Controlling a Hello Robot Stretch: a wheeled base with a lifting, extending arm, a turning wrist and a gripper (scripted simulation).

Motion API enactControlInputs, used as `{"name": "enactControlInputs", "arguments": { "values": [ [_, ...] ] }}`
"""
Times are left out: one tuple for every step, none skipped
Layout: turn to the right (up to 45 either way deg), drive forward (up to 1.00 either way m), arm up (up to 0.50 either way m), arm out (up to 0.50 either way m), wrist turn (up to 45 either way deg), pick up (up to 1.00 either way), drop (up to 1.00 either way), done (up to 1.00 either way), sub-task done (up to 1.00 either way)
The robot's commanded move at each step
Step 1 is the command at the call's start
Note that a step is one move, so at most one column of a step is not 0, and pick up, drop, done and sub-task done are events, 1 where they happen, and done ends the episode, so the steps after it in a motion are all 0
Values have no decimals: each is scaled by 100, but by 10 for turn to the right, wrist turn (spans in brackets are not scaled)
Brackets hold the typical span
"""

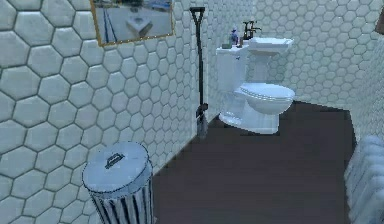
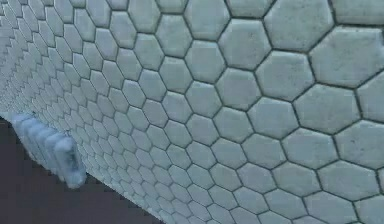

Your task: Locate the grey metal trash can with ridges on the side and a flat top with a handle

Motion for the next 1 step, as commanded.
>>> {"name": "enactControlInputs", "arguments": {
  "values": [
    [-210,0,0,0,0,0,0,0,0]
  ]
}}
